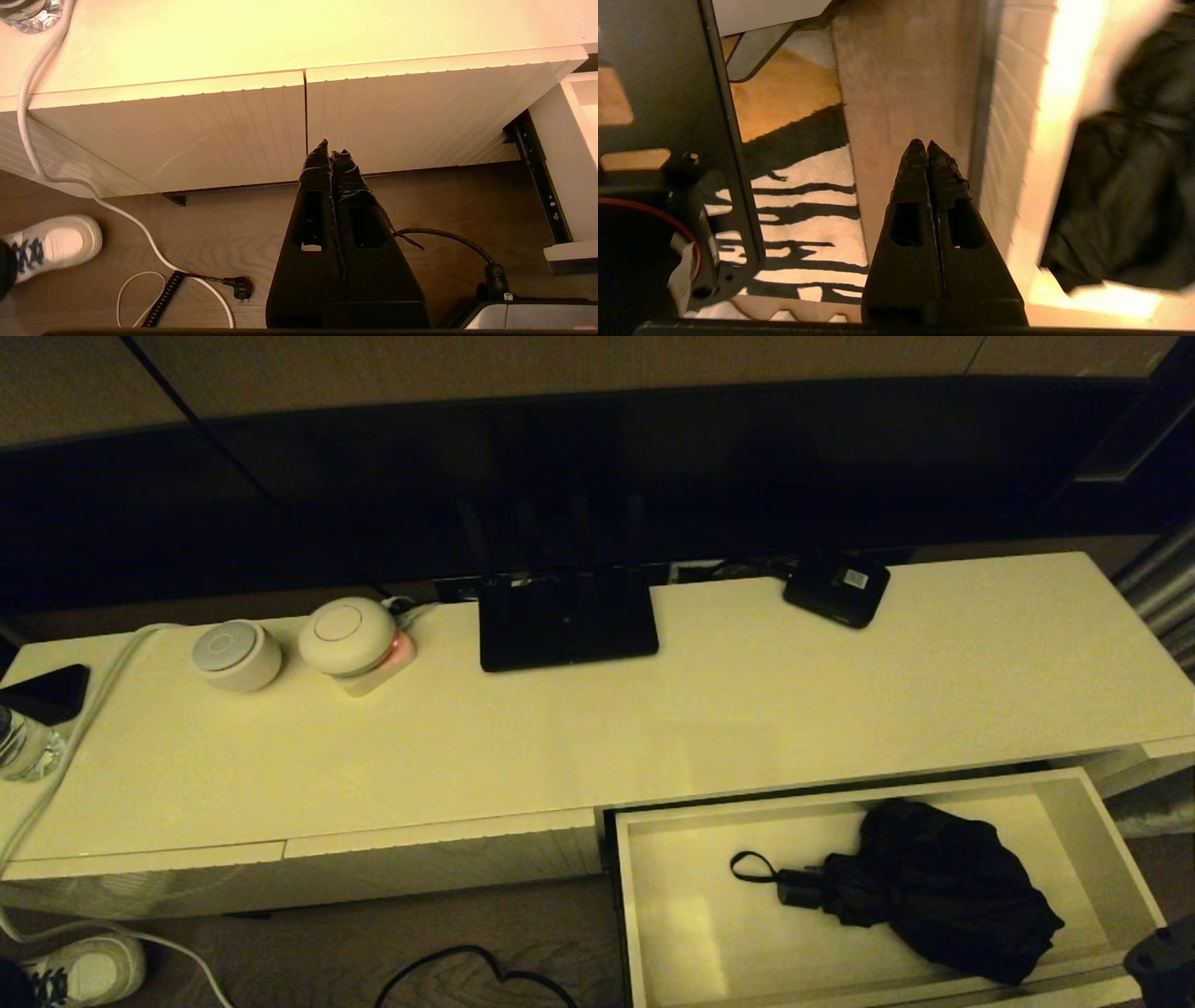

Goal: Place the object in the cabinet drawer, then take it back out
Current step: Close the drawer

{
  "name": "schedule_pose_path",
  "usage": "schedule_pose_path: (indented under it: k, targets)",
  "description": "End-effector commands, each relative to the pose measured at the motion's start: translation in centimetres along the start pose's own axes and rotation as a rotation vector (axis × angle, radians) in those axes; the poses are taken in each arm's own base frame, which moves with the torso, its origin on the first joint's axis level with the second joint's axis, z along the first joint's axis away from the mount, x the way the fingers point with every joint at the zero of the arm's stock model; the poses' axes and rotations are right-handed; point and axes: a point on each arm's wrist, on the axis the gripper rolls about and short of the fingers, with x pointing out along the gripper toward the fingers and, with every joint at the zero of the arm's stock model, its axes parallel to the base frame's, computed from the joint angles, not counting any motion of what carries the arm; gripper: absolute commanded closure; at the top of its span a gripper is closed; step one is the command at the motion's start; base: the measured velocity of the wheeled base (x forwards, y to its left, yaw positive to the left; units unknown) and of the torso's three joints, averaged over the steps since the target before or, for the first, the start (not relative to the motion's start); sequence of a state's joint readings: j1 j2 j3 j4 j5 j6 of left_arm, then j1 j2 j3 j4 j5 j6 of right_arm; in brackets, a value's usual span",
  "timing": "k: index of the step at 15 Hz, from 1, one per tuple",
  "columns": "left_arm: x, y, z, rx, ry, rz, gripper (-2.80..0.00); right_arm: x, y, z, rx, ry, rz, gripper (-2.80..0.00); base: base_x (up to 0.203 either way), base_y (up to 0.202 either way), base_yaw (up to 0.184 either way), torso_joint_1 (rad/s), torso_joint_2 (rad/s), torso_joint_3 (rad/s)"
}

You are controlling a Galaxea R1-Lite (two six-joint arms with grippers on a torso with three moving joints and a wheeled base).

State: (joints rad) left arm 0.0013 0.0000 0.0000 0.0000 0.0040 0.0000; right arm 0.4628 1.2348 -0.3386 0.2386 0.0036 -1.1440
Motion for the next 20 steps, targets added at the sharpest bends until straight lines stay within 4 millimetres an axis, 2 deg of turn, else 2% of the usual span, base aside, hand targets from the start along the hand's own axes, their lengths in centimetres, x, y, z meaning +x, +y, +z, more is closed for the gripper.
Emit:
schedule_pose_path:
  k: [1, 6, 9, 17, 20]
  targets:
    - [0.0, 0.0, -0.1, 0.0, 0.003, 0.001, 0.0, 2.1, 0.1, 0.0, -0.008, 0.037, 0.086, 0.0, 0.0, 0.0, 0.0, 0.0, 0.0, 0.0]
    - [0.0, 0.0, -0.1, 0.0, 0.003, 0.001, 0.0, 5.5, -0.1, 0.0, -0.009, 0.042, 0.089, 0.0, 0.0, 0.0, 0.0, 0.0, 0.0, 0.0]
    - [0.0, 0.0, -0.1, 0.0, 0.003, 0.001, 0.0, 7.0, -1.0, 0.3, 0.0, 0.008, -0.008, 0.0, 0.0, 0.0, 0.0, 0.0, 0.0, 0.0]
    - [0.0, 0.0, -0.1, 0.0, 0.003, 0.001, 0.0, 7.2, -3.8, 0.4, 0.046, -0.035, -0.256, 0.0, 0.0, 0.0, 0.0, 0.0, 0.0, 0.0]
    - [0.0, 0.0, -0.1, 0.0, 0.003, -0.001, 0.0, 6.5, -4.7, 0.4, 0.066, -0.002, -0.362, 0.0, 0.0, 0.0, 0.0, 0.0, 0.0, 0.0]
